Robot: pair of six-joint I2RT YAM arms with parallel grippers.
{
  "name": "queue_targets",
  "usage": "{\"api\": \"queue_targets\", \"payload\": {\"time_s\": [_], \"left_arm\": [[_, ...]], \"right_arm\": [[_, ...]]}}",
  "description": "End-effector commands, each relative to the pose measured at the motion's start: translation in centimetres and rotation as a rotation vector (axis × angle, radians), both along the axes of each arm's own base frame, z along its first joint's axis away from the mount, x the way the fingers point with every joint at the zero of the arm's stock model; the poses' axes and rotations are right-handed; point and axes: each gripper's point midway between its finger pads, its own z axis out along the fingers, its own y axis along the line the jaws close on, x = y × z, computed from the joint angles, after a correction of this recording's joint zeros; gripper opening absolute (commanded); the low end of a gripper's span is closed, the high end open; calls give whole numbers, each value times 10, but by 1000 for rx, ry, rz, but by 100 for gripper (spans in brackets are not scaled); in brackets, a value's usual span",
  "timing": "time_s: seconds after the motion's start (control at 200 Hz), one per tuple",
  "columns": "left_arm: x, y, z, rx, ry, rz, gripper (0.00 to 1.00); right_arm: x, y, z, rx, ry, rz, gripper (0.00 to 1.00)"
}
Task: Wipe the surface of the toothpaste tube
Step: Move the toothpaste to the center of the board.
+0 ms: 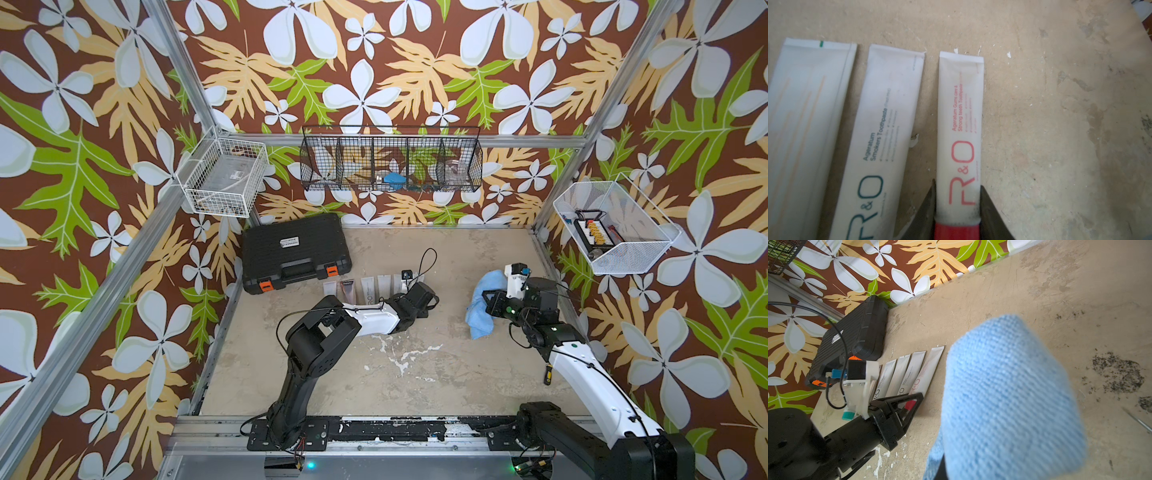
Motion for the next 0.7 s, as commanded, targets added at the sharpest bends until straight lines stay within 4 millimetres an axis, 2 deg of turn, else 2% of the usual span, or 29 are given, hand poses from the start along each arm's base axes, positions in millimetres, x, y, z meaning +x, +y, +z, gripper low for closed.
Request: {"api": "queue_targets", "payload": {"time_s": [0.0, 0.11, 0.21, 0.265, 0.305, 0.33, 0.36, 0.49, 0.696], "left_arm": [[-5, 0, -5, -4, 21, 38, 12], [-18, -10, -8, -20, 40, 25, 20], [-27, -19, -11, -13, 48, 1, 32], [-29, -23, -10, -11, 47, -10, 42], [-29, -24, -7, -16, 43, -15, 53], [-29, -25, -3, -25, 41, -16, 67], [-29, -26, 2, -36, 36, -20, 72], [-25, -30, 32, -62, -16, -39, 77], [-21, -18, 89, -47, -121, -47, 81]], "right_arm": [[1, 1, 7, 9, -23, 4, 0], [2, 0, 3, 3, -16, 1, 0], [3, 1, 1, 11, -15, 2, 0], [4, 2, 0, 17, -13, 4, 0], [4, 2, 0, 17, -13, 6, 0], [4, 2, -1, 16, -11, 5, 0], [4, 2, -1, 16, -13, 6, 0], [6, 4, 3, 32, -30, 8, 0], [13, 3, 11, 28, -52, 2, 0]]}}
